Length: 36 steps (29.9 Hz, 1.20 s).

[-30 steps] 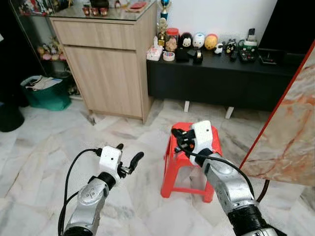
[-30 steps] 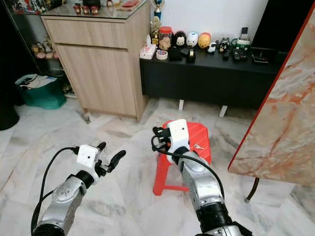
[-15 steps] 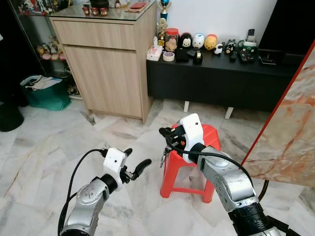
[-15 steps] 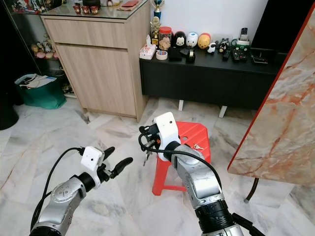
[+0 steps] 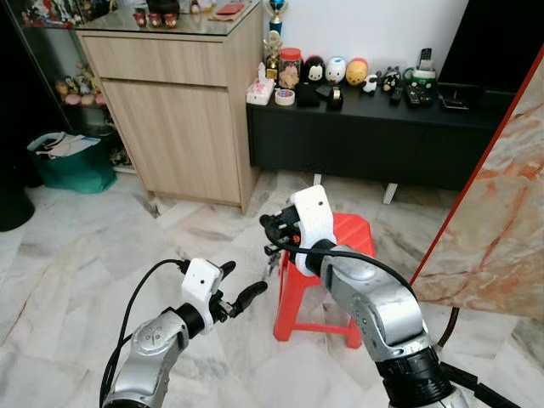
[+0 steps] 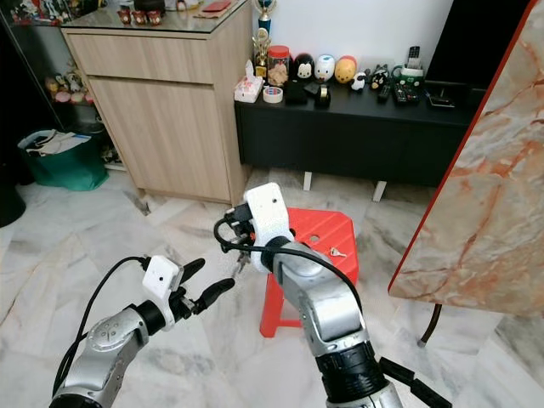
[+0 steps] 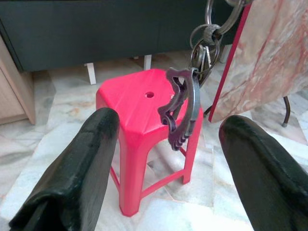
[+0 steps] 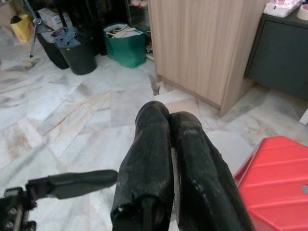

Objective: Hang keys on a hook

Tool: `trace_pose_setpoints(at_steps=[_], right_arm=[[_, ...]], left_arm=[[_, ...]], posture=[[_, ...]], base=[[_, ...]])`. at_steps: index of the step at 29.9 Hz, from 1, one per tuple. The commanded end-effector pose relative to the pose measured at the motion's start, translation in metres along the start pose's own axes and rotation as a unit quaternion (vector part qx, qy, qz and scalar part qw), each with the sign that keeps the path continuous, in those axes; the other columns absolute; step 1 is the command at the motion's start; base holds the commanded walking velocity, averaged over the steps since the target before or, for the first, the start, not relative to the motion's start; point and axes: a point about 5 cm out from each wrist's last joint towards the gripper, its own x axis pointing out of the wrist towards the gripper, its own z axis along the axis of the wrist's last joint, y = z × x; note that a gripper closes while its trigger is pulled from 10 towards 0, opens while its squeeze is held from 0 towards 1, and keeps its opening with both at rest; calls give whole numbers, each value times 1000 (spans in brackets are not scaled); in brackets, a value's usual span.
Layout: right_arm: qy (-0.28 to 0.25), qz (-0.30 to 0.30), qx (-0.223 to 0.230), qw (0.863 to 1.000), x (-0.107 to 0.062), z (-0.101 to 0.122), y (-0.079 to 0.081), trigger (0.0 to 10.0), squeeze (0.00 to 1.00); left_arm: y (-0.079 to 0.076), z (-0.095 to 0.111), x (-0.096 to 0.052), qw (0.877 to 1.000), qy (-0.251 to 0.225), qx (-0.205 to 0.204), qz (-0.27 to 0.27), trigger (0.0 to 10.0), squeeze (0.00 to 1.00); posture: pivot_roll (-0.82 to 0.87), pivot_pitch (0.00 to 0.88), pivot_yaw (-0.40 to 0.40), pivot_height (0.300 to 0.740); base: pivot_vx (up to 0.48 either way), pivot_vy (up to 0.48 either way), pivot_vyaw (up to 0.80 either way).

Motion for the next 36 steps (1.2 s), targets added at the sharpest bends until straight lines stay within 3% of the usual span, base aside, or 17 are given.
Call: trace_pose_setpoints(at_steps=[1,9,16,31,32,33,34,36], right_arm=[[-15,0,-11,1000,1,14,9,10000,0],[-7,6,-11,1000,3,18,23,10000,0],[-6,20,-47,999,7,23,38,10000,0],[-9,32,-36,999,6,24,43,10000,0],[-9,31,-35,999,6,24,43,10000,0],[-9,31,-35,999,6,24,43,10000,0],[-9,31,-33,999,6,24,42,10000,0],[-9,31,-32,999,6,24,42,10000,0]], left_arm=[[-1,5,0,1000,2,13,-9,10000,0],[-1,5,1,1000,7,18,-13,10000,0],[-1,4,0,1000,15,21,-15,10000,0],[11,-3,0,998,34,40,41,10000,0],[12,-3,0,998,35,41,44,2745,0],[12,-3,0,997,36,41,47,2745,0],[13,-3,0,997,36,42,50,0,0],[15,-3,-1,997,34,41,61,0,0]], posture=[[27,19,-37,740],[23,18,-38,740],[26,14,-40,740],[21,10,-39,740],[21,11,-39,740],[21,11,-39,740],[22,12,-39,740],[22,13,-39,740]], base=[[0,0,0],[0,0,0],[0,0,0],[0,0,0],[0,0,0],[0,0,0],[0,0,0],[0,0,0]])
